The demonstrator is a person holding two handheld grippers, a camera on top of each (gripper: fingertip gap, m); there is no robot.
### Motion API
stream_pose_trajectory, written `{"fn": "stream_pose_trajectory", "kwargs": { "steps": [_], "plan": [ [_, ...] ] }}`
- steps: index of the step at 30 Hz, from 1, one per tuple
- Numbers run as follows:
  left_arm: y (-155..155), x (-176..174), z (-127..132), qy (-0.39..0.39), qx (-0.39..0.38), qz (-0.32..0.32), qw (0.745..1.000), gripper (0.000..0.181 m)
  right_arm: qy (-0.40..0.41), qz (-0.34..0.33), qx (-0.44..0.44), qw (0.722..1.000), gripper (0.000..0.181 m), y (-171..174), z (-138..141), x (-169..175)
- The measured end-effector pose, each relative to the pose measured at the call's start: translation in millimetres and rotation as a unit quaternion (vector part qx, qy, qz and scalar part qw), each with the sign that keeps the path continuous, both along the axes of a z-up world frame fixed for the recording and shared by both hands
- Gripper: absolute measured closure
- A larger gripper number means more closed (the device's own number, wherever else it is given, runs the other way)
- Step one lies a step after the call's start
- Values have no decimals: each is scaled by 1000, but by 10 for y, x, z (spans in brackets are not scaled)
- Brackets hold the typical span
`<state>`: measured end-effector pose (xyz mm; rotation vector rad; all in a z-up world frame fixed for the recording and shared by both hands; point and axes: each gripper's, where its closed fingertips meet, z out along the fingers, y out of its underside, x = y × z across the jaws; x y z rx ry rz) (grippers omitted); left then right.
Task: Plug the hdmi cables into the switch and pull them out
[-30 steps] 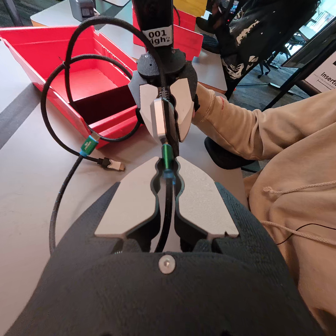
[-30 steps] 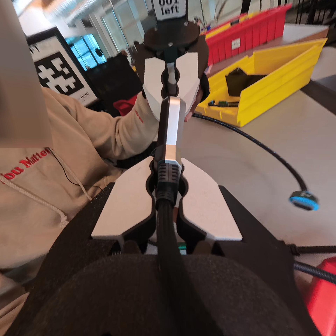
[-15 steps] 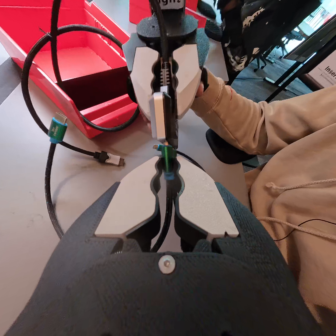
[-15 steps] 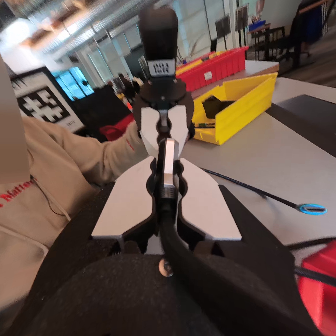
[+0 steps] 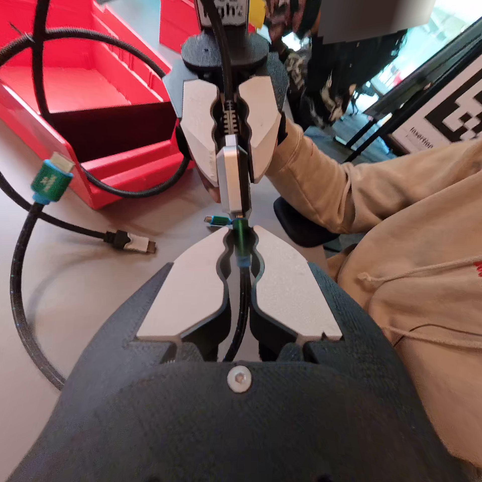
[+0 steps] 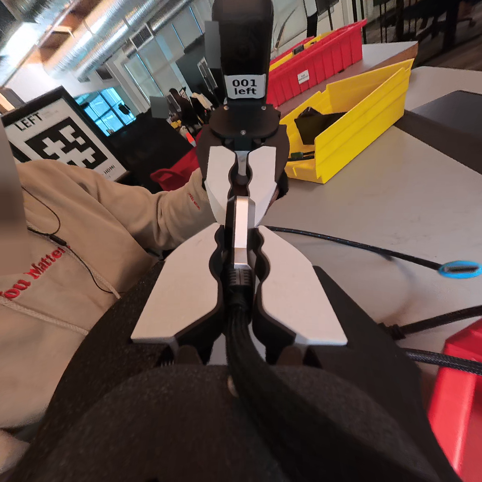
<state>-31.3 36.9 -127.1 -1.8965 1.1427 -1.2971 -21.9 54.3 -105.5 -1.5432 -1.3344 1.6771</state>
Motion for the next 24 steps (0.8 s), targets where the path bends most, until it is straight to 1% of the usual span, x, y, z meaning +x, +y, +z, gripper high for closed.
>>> {"fn": "stream_pose_trajectory", "kwargs": {
  "steps": [2, 4, 5, 8, 9, 11, 13, 14, 15, 16, 19, 20, 22, 24],
  "plan": [
    [29, -56, -59, 16, 10, 4, 1000, 171, -12, -5, 9, 1000, 159, 6, -61, -65],
    [93, -110, 18, -10, 11, 21, 1000, 170, 9, -23, -4, 1000, 159, 71, -2, -106],
    [119, -137, 28, -10, 14, 27, 999, 170, 11, -31, -5, 999, 159, 93, 16, -126],
    [174, -183, 84, -18, 37, 47, 998, 169, 5, -49, 20, 999, 159, 122, 31, -138],
    [194, -204, 120, -23, 39, 56, 997, 169, -6, -48, 25, 999, 158, 125, 23, -108],
    [227, -270, 192, -30, 52, 71, 996, 169, -24, -59, 43, 997, 147, 163, 13, -23],
    [235, -320, 256, -35, 65, 79, 994, 169, -28, -66, 50, 996, 143, 174, 46, 34],
    [232, -329, 280, -37, 70, 80, 994, 169, -24, -72, 55, 996, 144, 181, 76, 34],
    [222, -331, 301, -38, 75, 80, 993, 169, -21, -73, 58, 995, 149, 169, 100, 25],
    [215, -336, 323, -38, 80, 81, 993, 169, -18, -68, 60, 996, 158, 144, 119, 15],
    [148, -354, 412, -37, 101, 75, 991, 169, -24, -60, 71, 995, 160, 65, 202, 7],
    [119, -374, 488, -44, 111, 78, 990, 169, -31, -60, 84, 994, 160, 26, 248, 12],
    [106, -498, 778, -85, 145, 106, 980, 162, -60, -53, 119, 990, 160, -71, 336, 24],
    [82, -689, 1063, -123, 179, 134, 967, 160, -116, -36, 153, 981, 161, -134, 439, 48]
  ]
}}
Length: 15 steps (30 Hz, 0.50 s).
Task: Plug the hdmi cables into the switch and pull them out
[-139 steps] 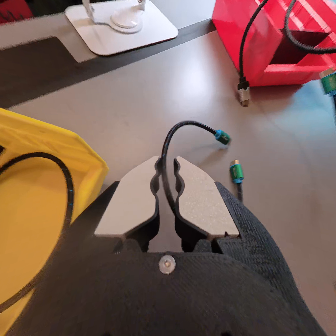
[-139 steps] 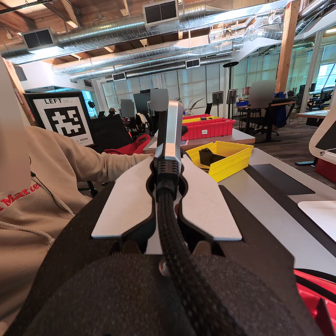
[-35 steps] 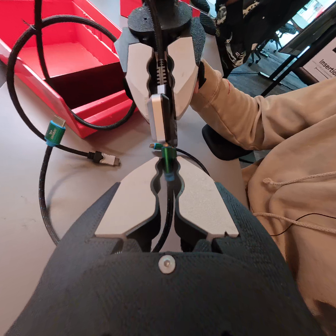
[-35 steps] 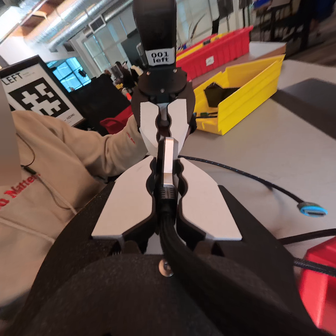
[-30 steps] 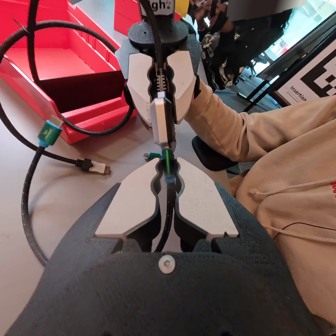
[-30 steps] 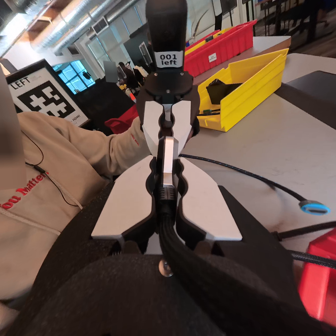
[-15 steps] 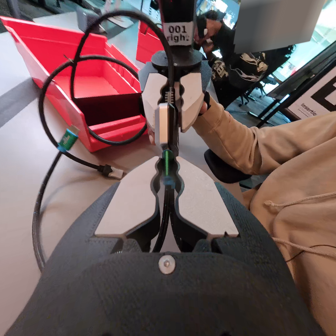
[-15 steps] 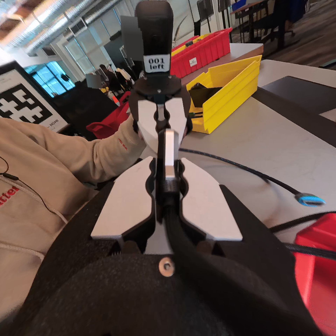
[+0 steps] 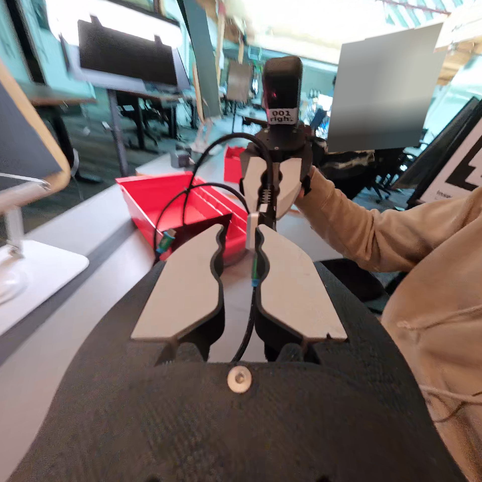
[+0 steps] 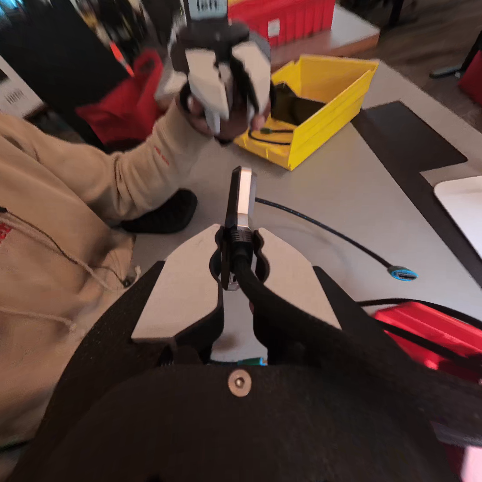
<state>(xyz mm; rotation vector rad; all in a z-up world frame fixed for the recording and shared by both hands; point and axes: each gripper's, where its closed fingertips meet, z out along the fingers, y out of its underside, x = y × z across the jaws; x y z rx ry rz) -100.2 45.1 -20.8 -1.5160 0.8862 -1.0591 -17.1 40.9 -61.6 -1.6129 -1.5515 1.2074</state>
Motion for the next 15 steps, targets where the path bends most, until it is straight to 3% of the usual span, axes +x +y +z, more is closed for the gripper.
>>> {"fn": "stream_pose_trajectory", "kwargs": {
  "steps": [3, 6, 15],
  "plan": [
    [-24, -262, 212, -26, 29, 37, 999, 162, -89, 11, 44, 995, 161, -23, 321, 54],
    [-8, -408, 255, -26, 31, 61, 997, 162, -164, 17, 80, 983, 160, -30, 703, 129],
    [-46, -466, 282, 1, 57, 84, 995, 163, -265, -77, 177, 945, 160, 414, 1793, 557]
  ]
}}
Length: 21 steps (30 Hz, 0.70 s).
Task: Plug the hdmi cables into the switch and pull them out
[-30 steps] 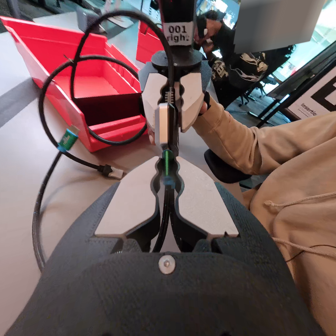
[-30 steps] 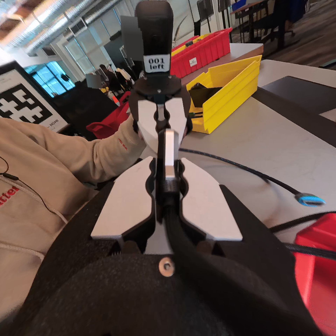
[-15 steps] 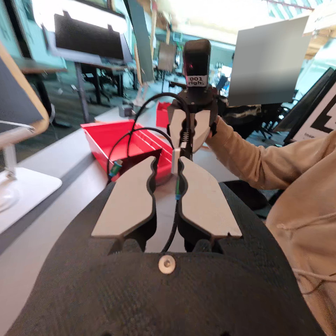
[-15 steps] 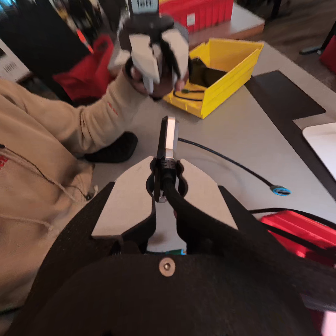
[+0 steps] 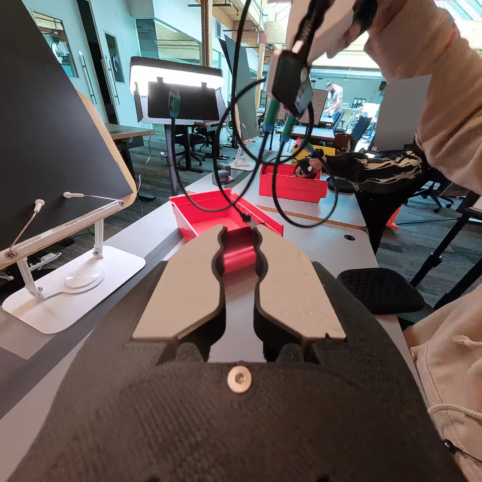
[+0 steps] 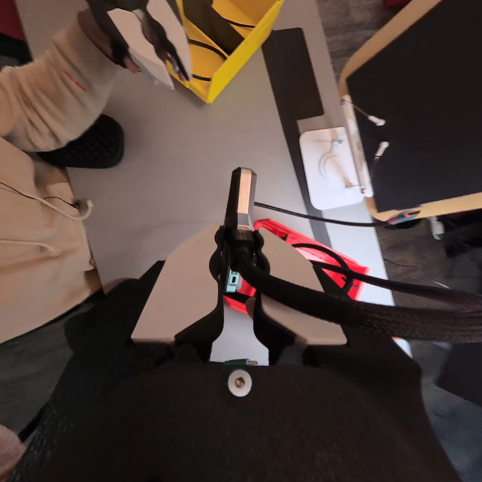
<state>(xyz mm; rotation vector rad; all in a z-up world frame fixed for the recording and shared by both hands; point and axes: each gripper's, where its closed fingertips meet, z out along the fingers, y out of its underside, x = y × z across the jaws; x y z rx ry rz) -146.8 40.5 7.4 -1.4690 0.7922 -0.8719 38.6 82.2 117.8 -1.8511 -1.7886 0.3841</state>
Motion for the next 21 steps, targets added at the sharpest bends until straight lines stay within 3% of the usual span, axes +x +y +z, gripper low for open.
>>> {"fn": "stream_pose_trajectory", "kwargs": {
  "steps": [5, 10, 16, 21],
  "plan": [
    [-54, 3, 42, 4, 9, 2, 1000, 163, -38, -60, 71, 995, 160, 514, 289, 262],
    [-94, 7, 60, 17, 23, 8, 1000, 164, -54, -84, 145, 984, 159, 1140, 1, 450],
    [-67, 7, 0, 26, 16, 7, 1000, 166, -94, -127, 172, 972, 157, 1769, -976, 771],
    [20, -23, -86, 26, -1, 9, 1000, 166, -98, -129, 111, 981, 160, 1761, -1856, 895]
  ]
}}
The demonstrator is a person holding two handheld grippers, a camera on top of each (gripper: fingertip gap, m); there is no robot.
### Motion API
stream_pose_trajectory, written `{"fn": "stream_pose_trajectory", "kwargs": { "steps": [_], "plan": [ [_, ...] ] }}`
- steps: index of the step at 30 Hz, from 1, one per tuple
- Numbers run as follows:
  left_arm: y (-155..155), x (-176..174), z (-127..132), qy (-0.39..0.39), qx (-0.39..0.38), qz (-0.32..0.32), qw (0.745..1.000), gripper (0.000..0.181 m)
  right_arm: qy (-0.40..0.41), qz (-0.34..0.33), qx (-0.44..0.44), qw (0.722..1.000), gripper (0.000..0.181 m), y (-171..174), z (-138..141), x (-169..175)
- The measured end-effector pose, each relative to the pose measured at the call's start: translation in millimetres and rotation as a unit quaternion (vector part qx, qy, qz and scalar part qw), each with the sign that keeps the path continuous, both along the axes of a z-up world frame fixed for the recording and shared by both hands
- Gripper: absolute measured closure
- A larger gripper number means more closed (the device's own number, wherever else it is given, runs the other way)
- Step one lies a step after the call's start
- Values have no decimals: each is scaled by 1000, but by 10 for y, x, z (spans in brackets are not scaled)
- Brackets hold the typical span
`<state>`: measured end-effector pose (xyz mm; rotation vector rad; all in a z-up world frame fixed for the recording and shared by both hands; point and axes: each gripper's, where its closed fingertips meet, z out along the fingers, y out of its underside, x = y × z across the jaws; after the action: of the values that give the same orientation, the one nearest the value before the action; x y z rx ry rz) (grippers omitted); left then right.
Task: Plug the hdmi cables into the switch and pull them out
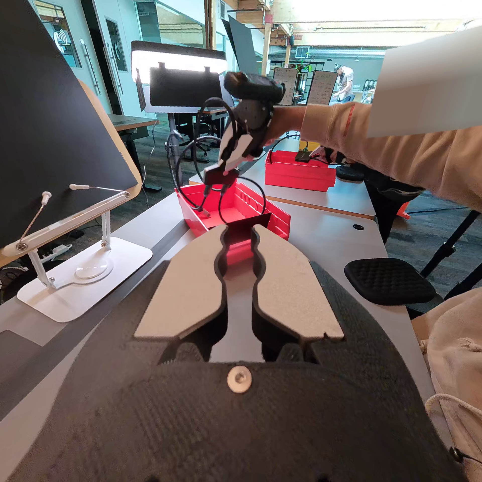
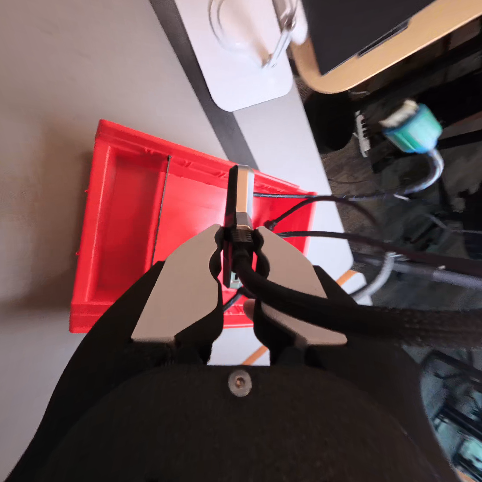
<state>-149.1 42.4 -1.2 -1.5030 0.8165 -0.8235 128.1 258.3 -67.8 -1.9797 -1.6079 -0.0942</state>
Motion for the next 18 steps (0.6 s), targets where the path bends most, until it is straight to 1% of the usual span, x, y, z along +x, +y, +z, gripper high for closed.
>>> {"fn": "stream_pose_trajectory", "kwargs": {
  "steps": [3, 6, 9, 10, 11, 12, 13, 15, 18],
  "plan": [
    [54, 10, -58, -3, -13, -2, 1000, 167, 14, -23, -60, 998, 159, -57, -313, 129],
    [85, 49, -119, 5, -20, -3, 1000, 167, 74, -44, -126, 988, 159, -103, -344, 175],
    [90, 93, -154, 13, -24, -6, 1000, 167, 133, -72, -200, 968, 158, -106, -387, 231],
    [87, 105, -164, 15, -24, -7, 1000, 167, 157, -82, -231, 957, 158, -109, -410, 239],
    [82, 114, -171, 18, -25, -8, 999, 167, 185, -91, -274, 939, 159, -135, -443, 244],
    [78, 120, -177, 21, -24, -8, 999, 167, 221, -103, -328, 913, 159, -185, -481, 233],
    [73, 123, -182, 25, -23, -8, 999, 167, 250, -112, -354, 894, 159, -174, -510, 252],
    [67, 118, -187, 30, -21, -7, 999, 167, 293, -122, -377, 870, 159, -120, -584, 332],
    [89, 96, -195, 28, -23, -4, 999, 167, 352, -157, -390, 836, 157, 1, -745, 446]
  ]
}}
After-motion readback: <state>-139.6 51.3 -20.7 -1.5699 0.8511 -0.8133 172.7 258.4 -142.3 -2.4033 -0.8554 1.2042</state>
